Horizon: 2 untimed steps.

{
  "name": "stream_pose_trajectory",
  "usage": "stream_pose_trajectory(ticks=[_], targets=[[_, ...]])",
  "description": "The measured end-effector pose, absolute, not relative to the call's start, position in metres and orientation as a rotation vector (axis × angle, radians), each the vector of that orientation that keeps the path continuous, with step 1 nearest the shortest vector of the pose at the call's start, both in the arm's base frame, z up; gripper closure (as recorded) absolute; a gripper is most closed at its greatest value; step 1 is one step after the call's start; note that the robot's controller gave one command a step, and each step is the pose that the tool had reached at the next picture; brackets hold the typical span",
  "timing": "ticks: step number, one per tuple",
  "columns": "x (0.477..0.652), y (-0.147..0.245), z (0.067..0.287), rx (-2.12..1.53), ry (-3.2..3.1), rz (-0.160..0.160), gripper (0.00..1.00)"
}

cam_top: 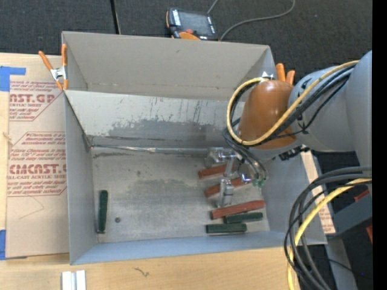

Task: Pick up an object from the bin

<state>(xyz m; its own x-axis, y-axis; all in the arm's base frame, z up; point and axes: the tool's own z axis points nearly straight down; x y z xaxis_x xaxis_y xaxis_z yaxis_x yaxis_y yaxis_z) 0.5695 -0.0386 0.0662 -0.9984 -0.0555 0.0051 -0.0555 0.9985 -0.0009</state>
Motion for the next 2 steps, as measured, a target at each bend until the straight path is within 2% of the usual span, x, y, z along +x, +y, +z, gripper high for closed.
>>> stream_pose_trajectory(ticks=[1, 2], targets=[[0.572, -0.035, 0.069, 0.095, -3.141, -0.002, 1.00], [0.589, -0.010, 0.255, 0.243, -3.145, 0.002, 1.00]])
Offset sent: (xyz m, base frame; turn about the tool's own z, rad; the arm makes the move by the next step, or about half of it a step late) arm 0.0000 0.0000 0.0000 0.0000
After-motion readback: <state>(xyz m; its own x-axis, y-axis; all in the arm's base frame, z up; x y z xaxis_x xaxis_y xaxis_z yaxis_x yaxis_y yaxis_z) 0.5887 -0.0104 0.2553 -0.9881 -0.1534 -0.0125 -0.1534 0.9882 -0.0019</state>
